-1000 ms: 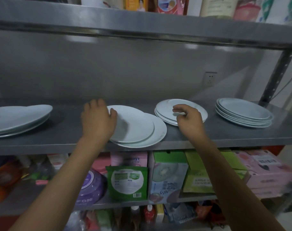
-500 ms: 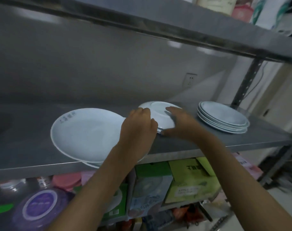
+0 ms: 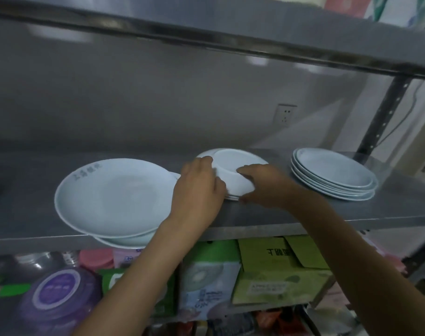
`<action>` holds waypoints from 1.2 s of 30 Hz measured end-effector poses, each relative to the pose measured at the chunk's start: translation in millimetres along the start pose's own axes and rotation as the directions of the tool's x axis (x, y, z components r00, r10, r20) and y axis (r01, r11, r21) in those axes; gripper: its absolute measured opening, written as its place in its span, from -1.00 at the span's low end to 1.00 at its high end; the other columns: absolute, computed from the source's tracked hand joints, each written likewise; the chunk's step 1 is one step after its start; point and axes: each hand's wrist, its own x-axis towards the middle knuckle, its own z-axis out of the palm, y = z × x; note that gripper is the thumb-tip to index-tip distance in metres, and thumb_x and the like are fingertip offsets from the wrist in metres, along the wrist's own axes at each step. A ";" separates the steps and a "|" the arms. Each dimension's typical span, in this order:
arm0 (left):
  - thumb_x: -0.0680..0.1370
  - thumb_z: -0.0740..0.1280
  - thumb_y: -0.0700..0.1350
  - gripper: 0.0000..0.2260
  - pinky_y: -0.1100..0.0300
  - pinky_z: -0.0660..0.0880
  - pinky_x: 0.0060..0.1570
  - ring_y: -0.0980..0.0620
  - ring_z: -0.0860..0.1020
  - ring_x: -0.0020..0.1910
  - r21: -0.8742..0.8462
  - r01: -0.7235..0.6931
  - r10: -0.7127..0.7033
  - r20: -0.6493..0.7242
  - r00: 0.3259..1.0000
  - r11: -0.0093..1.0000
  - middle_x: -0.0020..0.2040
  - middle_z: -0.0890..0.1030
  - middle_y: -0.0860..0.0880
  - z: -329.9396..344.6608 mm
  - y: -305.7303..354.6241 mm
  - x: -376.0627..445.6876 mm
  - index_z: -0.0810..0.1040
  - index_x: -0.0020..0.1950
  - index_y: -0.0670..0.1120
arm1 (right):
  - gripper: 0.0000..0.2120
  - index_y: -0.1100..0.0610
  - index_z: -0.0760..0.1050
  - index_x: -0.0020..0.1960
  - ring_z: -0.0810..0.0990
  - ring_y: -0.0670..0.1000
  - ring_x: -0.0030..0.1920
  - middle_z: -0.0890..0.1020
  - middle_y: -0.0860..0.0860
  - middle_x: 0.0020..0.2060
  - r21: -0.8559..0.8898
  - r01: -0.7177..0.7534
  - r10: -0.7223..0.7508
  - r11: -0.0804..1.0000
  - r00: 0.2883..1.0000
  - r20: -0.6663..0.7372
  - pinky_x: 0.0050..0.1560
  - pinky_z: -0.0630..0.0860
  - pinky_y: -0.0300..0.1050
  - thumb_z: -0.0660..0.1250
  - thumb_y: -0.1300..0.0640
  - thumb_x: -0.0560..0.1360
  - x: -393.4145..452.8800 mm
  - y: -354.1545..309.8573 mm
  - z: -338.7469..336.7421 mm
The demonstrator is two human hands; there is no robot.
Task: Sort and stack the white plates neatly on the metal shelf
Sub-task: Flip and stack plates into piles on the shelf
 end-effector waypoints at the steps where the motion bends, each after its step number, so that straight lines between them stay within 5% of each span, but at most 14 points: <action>1: 0.55 0.24 -0.16 -0.63 0.08 0.38 0.11 -0.10 0.40 0.25 -0.006 0.010 -0.010 -0.011 1.000 1.000 0.27 0.49 -0.14 1.3 3.8 -1.2 0.40 0.35 -0.19 | -0.44 0.09 0.47 0.28 0.45 0.06 0.28 0.53 0.00 0.26 -0.006 0.018 -0.018 1.000 1.000 -0.008 0.23 0.41 -0.06 0.48 0.01 0.32 -2.4 2.3 -1.0; 8: 0.55 0.25 -0.12 -0.63 0.09 0.38 0.19 -0.05 0.42 0.25 -0.030 0.087 -0.090 -0.120 0.989 0.996 0.28 0.50 -0.07 7.3 23.7 -7.0 0.40 0.36 -0.13 | -0.67 0.15 0.41 0.07 0.55 0.14 0.00 0.55 0.07 -0.01 -0.148 0.110 -0.134 0.983 0.977 -0.167 -0.10 0.48 -0.05 0.28 0.03 0.36 -17.6 17.6 6.2; 14: 0.56 0.24 -0.10 -0.65 0.14 0.37 0.17 -0.03 0.43 0.24 -0.050 0.125 -0.132 -0.156 0.979 0.991 0.27 0.51 -0.04 7.4 31.1 -19.1 0.43 0.34 -0.12 | -0.56 0.28 0.36 0.31 0.53 0.19 0.15 0.54 0.18 0.16 -0.271 0.001 -0.069 0.963 0.968 -0.242 -0.01 0.47 0.00 0.26 0.25 0.44 -22.2 20.0 17.0; 18: 0.56 0.24 -0.10 -0.65 0.12 0.39 0.14 -0.03 0.43 0.22 -0.078 0.132 -0.141 -0.138 0.980 0.988 0.25 0.52 -0.05 2.0 29.4 -24.1 0.44 0.33 -0.12 | -0.44 0.40 0.57 0.05 0.69 0.24 -0.17 0.67 0.30 -0.09 -0.249 -0.066 -0.007 0.966 0.960 -0.281 -0.31 0.60 0.00 0.44 0.44 0.04 -20.0 20.2 17.2; 24: 0.57 0.25 -0.10 -0.68 0.26 0.30 0.13 0.01 0.42 0.25 -0.132 0.117 -0.136 -0.142 0.980 0.984 0.25 0.52 -0.02 -12.8 18.1 -31.9 0.45 0.33 -0.11 | -0.56 0.34 0.58 -0.01 0.64 0.15 -0.40 0.67 0.22 -0.24 -0.239 -0.144 0.025 0.960 0.898 -0.439 -0.53 0.47 -0.19 0.10 0.36 0.19 -21.6 14.8 -2.0; 27: 0.58 0.24 -0.12 -0.71 0.19 0.39 0.13 0.04 0.45 0.17 -0.205 0.092 -0.122 -0.141 0.982 0.974 0.23 0.53 0.00 -19.0 12.6 -35.6 0.47 0.30 -0.08 | -0.57 0.36 0.55 0.03 0.60 0.19 -0.45 0.65 0.23 -0.28 -0.146 -0.198 0.089 0.969 0.836 -0.541 -0.52 0.48 -0.12 0.33 0.47 0.16 -27.9 3.6 -19.2; 31: 0.59 0.22 -0.16 -0.74 0.11 0.48 0.11 0.05 0.49 0.09 -0.273 0.004 -0.051 -0.163 0.985 0.962 0.19 0.54 0.02 -24.1 11.2 -41.8 0.50 0.27 -0.06 | -0.62 0.27 0.50 0.20 0.59 0.32 -0.28 0.63 0.29 -0.20 0.111 -0.158 0.192 0.981 0.741 -0.643 -0.28 0.52 0.10 0.23 0.41 0.40 -45.7 -21.2 -36.9; 36: 0.61 0.23 -0.19 -0.77 0.34 0.34 0.14 0.08 0.49 0.15 -0.254 -0.134 0.087 -0.188 0.978 0.958 0.20 0.55 0.02 -29.0 13.0 -54.1 0.55 0.24 -0.08 | -0.78 0.30 0.50 0.14 0.57 0.25 -0.17 0.62 0.28 -0.17 0.460 -0.069 0.398 0.885 0.627 -0.670 -0.22 0.37 -0.12 0.16 0.27 0.57 -67.2 -54.9 -43.1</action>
